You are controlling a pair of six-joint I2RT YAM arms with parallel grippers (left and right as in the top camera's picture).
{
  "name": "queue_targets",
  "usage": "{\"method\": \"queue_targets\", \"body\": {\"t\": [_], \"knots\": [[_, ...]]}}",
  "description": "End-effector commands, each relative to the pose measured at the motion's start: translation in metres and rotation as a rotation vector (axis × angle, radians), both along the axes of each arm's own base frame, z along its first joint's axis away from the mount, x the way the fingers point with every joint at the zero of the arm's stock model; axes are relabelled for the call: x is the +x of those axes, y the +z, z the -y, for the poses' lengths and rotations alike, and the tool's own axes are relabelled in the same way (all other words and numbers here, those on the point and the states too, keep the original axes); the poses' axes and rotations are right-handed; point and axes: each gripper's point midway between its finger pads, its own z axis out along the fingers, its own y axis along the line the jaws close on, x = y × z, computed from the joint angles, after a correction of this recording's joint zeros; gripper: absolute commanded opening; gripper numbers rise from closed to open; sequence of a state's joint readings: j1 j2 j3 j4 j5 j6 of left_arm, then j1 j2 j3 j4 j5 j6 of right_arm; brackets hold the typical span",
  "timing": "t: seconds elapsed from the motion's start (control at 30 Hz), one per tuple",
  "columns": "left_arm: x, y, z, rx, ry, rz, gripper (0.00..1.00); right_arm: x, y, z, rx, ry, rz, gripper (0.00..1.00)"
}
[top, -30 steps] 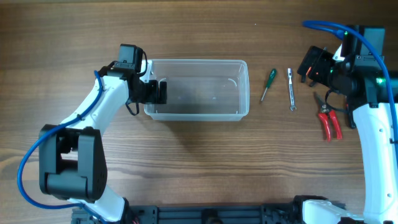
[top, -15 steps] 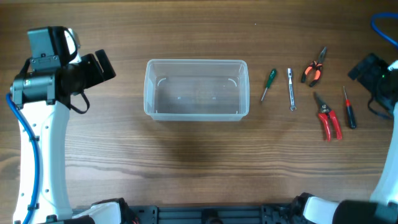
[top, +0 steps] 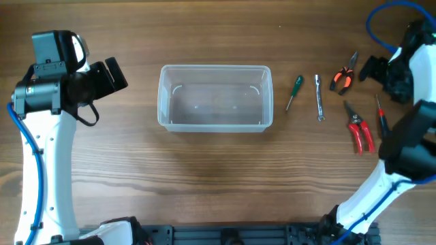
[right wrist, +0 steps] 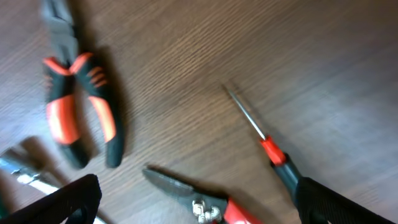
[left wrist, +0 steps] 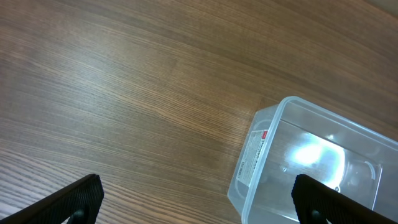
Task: Pack container
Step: 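Reach the right gripper to the orange-black pliers and grasp them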
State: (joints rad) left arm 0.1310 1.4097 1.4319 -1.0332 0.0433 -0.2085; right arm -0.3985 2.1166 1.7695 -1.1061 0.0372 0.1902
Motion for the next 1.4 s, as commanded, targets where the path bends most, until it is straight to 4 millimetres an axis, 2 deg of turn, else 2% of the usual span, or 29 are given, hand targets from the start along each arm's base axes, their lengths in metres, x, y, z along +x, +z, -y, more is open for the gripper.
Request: {"method": "queue_targets", "body": {"t": [0.0, 0.07, 0.13, 0.27, 0.4, 0.77, 0.97, 1.13, 1.37], "knots": [[0.000, 0.000, 0.003, -0.020, 0.005, -0.002, 1.00, 0.017, -0.020, -0.012, 0.009, 0.076, 0.000, 0.99], [-0.002, -0.001, 0.003, -0.020, 0.005, -0.008, 1.00, 0.025, -0.024, -0.016, 0.001, 0.112, 0.011, 1.00], [-0.003, -0.002, 0.004, -0.022, 0.005, -0.017, 1.00, 0.040, -0.028, -0.030, -0.010, 0.149, 0.040, 1.00], [-0.005, -0.003, 0.004, -0.023, 0.005, -0.025, 1.00, 0.046, -0.039, -0.039, -0.004, 0.145, 0.034, 1.00], [-0.006, -0.004, 0.004, -0.023, 0.005, -0.029, 1.00, 0.045, -0.041, -0.031, -0.029, 0.129, 0.030, 1.00], [-0.007, -0.004, 0.004, -0.024, 0.006, -0.034, 1.00, 0.046, -0.044, -0.028, -0.036, 0.122, 0.038, 1.00], [-0.010, -0.006, 0.004, -0.025, 0.006, -0.047, 1.00, 0.043, -0.044, -0.016, -0.036, 0.075, 0.041, 1.00], [-0.011, -0.006, 0.004, -0.026, 0.006, -0.051, 1.00, 0.042, -0.046, -0.014, -0.035, 0.071, 0.040, 1.00], [-0.012, -0.007, 0.005, -0.027, 0.006, -0.055, 1.00, 0.032, -0.081, -0.019, 0.001, 0.074, -0.040, 0.99]]}}
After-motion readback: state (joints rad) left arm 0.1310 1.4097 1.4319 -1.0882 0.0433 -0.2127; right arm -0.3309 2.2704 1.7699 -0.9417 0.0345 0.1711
